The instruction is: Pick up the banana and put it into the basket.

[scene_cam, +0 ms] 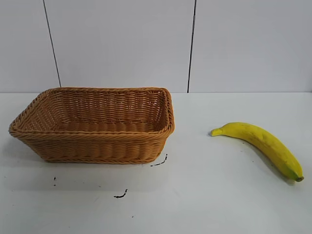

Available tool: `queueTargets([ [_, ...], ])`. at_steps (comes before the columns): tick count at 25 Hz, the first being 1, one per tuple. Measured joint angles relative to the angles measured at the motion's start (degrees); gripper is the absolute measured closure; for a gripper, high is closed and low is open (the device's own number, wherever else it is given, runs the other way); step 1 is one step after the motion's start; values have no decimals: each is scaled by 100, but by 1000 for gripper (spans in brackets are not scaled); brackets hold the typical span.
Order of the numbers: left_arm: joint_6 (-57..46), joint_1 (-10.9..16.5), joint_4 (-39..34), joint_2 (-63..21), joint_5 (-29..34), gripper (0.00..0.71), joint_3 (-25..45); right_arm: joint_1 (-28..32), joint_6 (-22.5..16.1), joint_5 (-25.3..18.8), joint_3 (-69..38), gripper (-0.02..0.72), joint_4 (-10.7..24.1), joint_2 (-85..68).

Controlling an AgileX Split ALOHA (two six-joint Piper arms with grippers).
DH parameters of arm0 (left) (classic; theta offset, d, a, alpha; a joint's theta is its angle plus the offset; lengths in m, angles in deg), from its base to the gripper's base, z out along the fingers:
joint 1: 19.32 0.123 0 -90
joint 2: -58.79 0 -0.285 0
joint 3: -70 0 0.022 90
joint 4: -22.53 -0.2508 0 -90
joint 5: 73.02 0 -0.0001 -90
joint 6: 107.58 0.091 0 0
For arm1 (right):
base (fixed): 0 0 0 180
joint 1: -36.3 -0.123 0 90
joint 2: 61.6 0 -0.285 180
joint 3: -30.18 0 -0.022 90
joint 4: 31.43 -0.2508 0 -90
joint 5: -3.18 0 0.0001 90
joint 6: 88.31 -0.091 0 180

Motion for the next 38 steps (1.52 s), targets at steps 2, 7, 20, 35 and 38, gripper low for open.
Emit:
queueTargets([
  [2, 0, 0, 0, 0, 0, 20, 0, 0, -10, -4, 96, 11, 4, 407],
  [7, 0, 0, 0, 0, 0, 20, 0, 0, -16, -21, 648, 11, 4, 1940],
  [20, 0, 0, -5, 0, 0, 20, 0, 0, 500, -1045, 3102, 11, 28, 6309],
  [35, 0, 0, -5, 0, 0, 20, 0, -376, 1816, -393, 4386, 11, 86, 8753],
  [38, 0, 0, -5, 0, 0, 20, 0, -416, 1726, -161, 4391, 11, 86, 8960],
])
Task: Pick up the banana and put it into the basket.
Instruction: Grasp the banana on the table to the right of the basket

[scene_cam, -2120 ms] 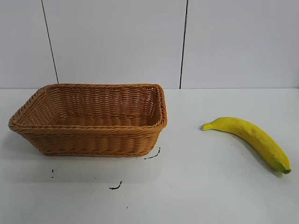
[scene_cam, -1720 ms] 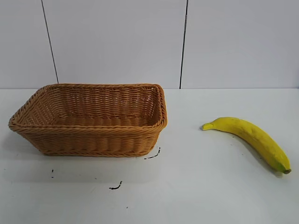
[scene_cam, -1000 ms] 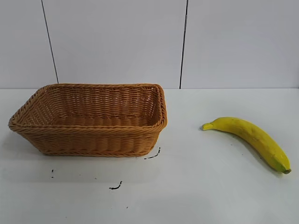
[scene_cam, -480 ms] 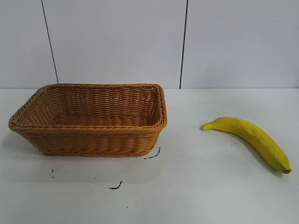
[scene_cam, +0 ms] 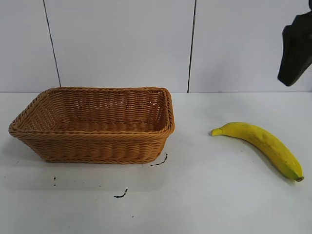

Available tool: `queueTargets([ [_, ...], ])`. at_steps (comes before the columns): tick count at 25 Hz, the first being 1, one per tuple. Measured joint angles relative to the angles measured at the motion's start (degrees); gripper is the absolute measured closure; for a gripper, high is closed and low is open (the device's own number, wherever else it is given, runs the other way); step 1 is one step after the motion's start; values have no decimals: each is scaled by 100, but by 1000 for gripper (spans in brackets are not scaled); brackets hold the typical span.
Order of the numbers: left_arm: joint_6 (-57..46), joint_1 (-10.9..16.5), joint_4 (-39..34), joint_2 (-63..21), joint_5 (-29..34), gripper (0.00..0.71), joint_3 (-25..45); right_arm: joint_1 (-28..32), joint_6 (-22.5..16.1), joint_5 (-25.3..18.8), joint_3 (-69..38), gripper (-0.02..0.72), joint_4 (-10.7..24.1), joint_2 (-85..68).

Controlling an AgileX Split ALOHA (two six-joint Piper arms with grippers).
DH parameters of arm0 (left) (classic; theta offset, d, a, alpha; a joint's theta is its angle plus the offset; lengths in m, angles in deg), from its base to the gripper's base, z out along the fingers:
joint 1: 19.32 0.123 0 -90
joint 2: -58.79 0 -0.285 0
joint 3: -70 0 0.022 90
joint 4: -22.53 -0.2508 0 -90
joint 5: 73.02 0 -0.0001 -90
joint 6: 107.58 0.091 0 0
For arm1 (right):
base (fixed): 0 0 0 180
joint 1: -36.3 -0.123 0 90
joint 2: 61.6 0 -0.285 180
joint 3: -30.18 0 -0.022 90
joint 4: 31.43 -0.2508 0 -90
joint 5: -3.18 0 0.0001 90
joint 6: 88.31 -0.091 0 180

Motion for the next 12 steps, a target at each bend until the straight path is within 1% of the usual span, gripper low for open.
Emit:
queueTargets([
  [1, 0, 0, 0, 0, 0, 20, 0, 0, -86, 121, -1, 11, 34, 140],
  [2, 0, 0, 0, 0, 0, 20, 0, 0, -169, 303, -1, 11, 163, 363],
  [8, 0, 0, 0, 0, 0, 20, 0, 12, -399, 939, -1, 11, 592, 1184],
  [12, 0, 0, 0, 0, 0, 20, 0, 12, -740, 1650, -1, 11, 674, 1669],
])
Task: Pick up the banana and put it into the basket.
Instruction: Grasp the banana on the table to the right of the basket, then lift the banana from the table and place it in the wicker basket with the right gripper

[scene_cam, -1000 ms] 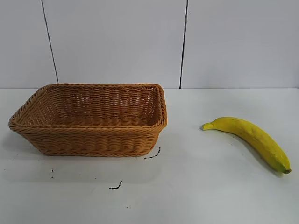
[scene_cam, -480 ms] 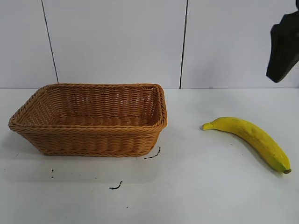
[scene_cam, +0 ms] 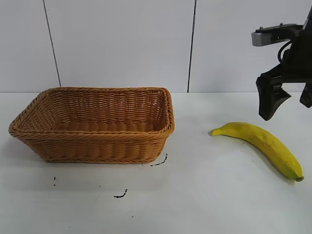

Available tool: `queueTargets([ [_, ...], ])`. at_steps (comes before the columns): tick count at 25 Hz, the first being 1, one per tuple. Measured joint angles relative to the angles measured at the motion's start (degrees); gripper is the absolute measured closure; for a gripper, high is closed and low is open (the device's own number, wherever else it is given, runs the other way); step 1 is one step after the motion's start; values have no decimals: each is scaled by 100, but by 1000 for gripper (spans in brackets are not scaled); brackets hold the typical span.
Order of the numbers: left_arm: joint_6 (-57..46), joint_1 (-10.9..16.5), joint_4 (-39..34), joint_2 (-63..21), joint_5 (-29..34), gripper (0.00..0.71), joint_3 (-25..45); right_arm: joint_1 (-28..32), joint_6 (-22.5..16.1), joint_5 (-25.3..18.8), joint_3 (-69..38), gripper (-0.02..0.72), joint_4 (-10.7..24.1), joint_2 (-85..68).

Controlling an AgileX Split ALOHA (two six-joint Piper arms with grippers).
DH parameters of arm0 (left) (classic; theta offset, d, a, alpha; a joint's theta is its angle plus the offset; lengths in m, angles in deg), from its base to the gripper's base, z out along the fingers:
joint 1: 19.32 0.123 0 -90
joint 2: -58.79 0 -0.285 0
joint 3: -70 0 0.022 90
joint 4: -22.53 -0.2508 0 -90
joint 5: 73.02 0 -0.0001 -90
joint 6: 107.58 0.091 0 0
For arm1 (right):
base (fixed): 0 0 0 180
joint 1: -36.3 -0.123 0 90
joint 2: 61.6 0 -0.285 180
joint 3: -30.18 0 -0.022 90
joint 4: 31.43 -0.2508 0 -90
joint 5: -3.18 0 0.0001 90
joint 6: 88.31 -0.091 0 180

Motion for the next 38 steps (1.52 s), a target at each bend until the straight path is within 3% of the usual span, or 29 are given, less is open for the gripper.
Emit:
queueTargets([
  [6, 0, 0, 0, 0, 0, 20, 0, 0, -417, 699, 0, 11, 11, 792],
  [14, 0, 0, 0, 0, 0, 20, 0, 0, -520, 923, 0, 20, 12, 1222],
  [17, 0, 0, 0, 0, 0, 20, 0, 0, -520, 986, 0, 131, 12, 1242],
  [21, 0, 0, 0, 0, 0, 20, 0, 0, -535, 1007, 0, 409, 9, 1249],
  [27, 0, 0, 0, 0, 0, 20, 0, 0, -513, 1029, 0, 399, 20, 1243],
  [31, 0, 0, 0, 0, 0, 20, 0, 0, -499, 584, 209, 399, 21, 1048],
  [38, 0, 0, 5, 0, 0, 20, 0, 0, -586, -1039, 1144, 399, -9, 324],
])
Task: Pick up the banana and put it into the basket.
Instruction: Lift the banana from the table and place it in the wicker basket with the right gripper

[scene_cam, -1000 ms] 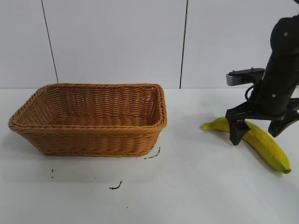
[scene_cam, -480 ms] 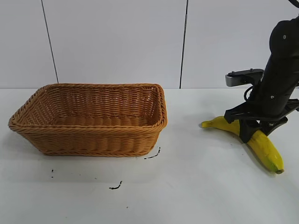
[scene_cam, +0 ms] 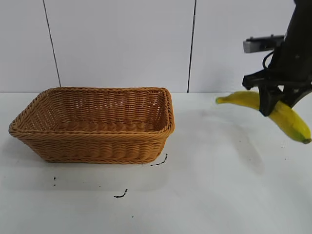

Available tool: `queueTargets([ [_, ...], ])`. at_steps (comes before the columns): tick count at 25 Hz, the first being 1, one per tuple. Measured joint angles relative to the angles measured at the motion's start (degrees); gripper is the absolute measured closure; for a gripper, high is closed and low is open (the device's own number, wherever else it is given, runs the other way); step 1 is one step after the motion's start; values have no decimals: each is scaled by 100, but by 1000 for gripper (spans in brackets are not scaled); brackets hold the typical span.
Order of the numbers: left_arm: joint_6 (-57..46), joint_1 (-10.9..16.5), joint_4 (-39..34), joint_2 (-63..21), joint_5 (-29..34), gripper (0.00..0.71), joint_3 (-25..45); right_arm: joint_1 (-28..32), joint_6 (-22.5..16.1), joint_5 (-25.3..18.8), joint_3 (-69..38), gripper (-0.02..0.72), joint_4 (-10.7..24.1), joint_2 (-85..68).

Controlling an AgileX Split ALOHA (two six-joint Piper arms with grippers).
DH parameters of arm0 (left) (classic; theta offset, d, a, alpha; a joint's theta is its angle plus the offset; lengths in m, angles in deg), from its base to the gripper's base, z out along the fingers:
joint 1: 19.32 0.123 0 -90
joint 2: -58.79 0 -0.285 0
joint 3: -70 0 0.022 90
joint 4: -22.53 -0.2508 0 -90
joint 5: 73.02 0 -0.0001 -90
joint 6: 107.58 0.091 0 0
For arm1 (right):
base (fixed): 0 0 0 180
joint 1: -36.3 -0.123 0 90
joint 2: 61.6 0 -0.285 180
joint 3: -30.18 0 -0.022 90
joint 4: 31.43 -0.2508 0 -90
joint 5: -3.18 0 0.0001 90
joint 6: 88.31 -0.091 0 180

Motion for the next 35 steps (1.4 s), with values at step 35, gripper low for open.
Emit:
queueTargets([
  [35, 0, 0, -5, 0, 0, 20, 0, -2555, 1163, -1235, 4213, 399, -226, 1593],
])
